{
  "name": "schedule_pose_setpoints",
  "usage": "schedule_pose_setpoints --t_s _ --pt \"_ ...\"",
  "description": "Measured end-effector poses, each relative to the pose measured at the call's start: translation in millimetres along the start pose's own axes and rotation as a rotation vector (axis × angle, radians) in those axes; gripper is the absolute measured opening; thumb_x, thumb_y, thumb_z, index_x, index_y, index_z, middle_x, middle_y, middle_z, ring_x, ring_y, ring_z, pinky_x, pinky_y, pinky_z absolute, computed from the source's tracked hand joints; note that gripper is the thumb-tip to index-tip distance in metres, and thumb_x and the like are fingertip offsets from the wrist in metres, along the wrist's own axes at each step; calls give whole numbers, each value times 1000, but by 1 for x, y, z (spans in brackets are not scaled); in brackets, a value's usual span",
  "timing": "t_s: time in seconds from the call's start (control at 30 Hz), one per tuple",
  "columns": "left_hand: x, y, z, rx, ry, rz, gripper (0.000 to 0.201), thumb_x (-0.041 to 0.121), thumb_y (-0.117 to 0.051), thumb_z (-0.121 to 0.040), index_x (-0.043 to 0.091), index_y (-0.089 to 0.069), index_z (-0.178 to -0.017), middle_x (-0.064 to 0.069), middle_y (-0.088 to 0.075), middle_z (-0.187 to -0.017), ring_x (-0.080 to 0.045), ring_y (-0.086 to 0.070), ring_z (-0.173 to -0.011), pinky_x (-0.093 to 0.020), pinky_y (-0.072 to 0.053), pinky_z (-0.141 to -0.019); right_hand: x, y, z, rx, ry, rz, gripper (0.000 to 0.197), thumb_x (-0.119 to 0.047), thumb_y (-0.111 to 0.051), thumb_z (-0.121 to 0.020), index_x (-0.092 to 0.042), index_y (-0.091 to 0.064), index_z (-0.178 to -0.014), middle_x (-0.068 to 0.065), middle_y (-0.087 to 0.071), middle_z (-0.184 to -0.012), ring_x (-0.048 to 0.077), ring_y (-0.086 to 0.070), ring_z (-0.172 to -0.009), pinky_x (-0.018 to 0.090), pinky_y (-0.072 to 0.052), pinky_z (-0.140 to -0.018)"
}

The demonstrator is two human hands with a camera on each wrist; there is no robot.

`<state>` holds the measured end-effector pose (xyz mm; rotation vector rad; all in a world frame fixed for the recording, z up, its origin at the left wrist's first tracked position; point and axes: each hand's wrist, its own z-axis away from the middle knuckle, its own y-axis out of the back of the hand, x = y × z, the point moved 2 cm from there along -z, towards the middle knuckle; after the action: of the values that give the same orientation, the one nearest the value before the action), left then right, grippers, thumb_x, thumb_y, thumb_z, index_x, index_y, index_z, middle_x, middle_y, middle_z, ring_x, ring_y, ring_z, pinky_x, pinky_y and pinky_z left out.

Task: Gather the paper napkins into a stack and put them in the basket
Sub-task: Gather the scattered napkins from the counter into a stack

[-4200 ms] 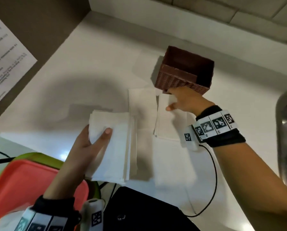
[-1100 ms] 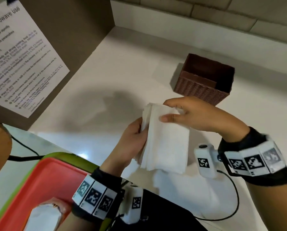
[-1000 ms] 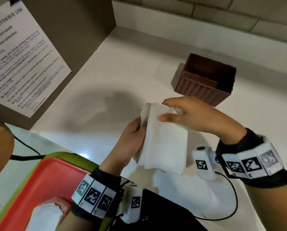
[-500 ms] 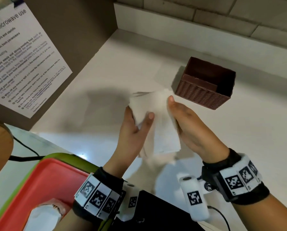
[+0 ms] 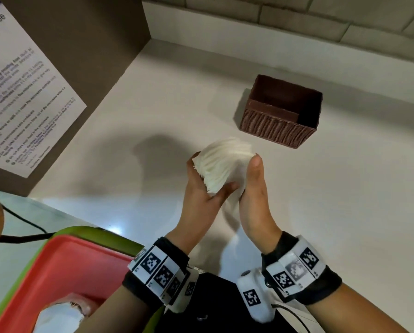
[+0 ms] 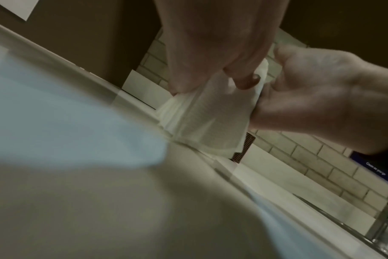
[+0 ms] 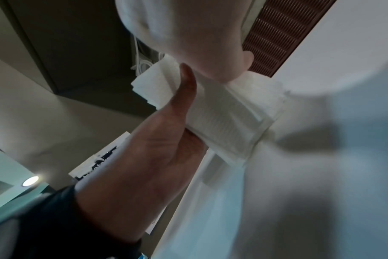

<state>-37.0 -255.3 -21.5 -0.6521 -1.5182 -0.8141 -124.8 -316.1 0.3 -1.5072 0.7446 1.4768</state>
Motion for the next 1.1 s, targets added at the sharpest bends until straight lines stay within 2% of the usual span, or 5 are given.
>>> schedule_pose_setpoints --t_s 0.1,0.3,0.5,0.83,1.1 --pt "-1 2 -2 36 43 76 62 35 -75 -76 19 -43 -127 12 -65 -117 -7 -65 -109 -33 -55 -90 -1 0 0 -47 55 32 87 -62 -48 -79 3 -37 -134 0 -61 -115 -2 -61 -106 16 -48 -91" --pt "13 15 -4 3 -17 98 43 29 -70 -76 38 -50 -112 26 -66 -105 -3 -66 -99 -23 -50 -85 1 18 0 -83 92 152 24 -30 -52 -96 -27 -51 -120 -19 -63 -113 3 -59 -111 25 -46 -98" --pt "8 13 -4 -46 -2 101 72 35 -79 -60 25 -45 -124 28 -66 -107 3 -64 -101 -15 -50 -82 2 23 6 -115 85 134 70 -62 -56 -81 -15 -44 -131 -1 -59 -122 8 -57 -114 30 -46 -102" --pt "11 7 -6 19 37 32 50 37 -76 -70 16 -61 -112 15 -69 -98 11 -65 -90 -5 -46 -75 3 17 6 -118 42 181 61 -50 -55 -84 -12 -41 -129 -3 -59 -118 -3 -59 -108 15 -46 -92" --pt "23 20 -13 274 198 248 43 50 -54 -93 16 -53 -120 -5 -68 -111 -20 -69 -99 -41 -56 -82 -10 17 22 -234 -125 413 50 -57 -50 -83 -21 -48 -119 -13 -63 -100 0 -63 -90 18 -51 -76"
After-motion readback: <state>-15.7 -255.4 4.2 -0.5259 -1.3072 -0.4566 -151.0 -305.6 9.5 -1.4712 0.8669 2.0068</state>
